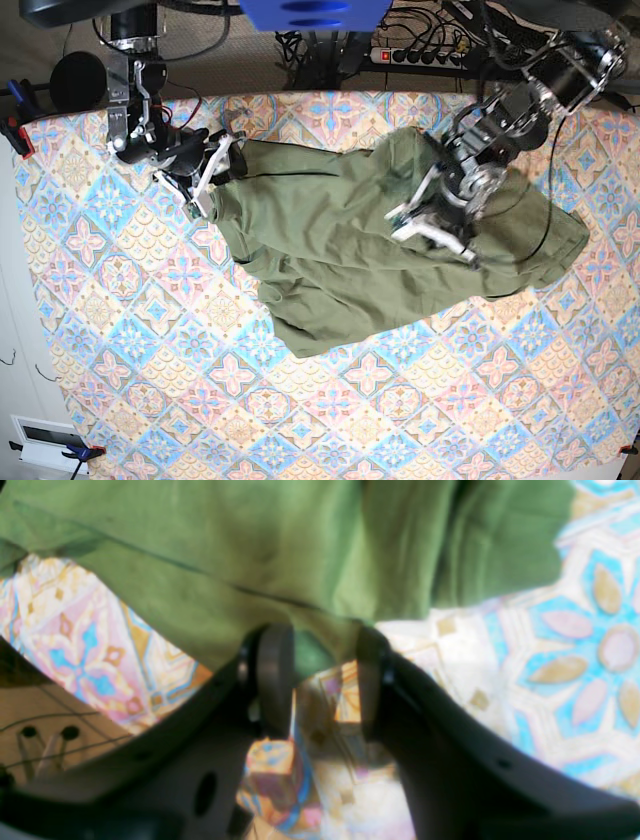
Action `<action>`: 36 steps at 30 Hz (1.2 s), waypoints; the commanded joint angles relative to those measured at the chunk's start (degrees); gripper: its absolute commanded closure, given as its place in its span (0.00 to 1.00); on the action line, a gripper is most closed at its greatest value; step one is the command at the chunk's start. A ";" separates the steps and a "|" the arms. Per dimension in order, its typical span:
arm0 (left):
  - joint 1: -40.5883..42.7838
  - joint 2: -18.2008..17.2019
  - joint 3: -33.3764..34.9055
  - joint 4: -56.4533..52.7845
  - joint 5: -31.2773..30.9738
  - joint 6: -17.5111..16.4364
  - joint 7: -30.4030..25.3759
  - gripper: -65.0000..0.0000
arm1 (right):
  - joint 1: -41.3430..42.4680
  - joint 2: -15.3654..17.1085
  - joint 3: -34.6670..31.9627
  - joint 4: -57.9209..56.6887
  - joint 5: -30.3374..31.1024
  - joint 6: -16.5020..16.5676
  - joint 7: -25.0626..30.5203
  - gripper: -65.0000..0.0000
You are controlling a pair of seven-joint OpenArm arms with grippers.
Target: Layout the t-shirt on the table in an organized manner, then fold the t-shirt properly
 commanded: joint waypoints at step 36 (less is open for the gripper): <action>18.10 9.41 -37.91 -0.09 -14.57 0.95 5.23 0.34 | 0.49 0.59 0.22 1.20 1.07 0.45 1.02 0.69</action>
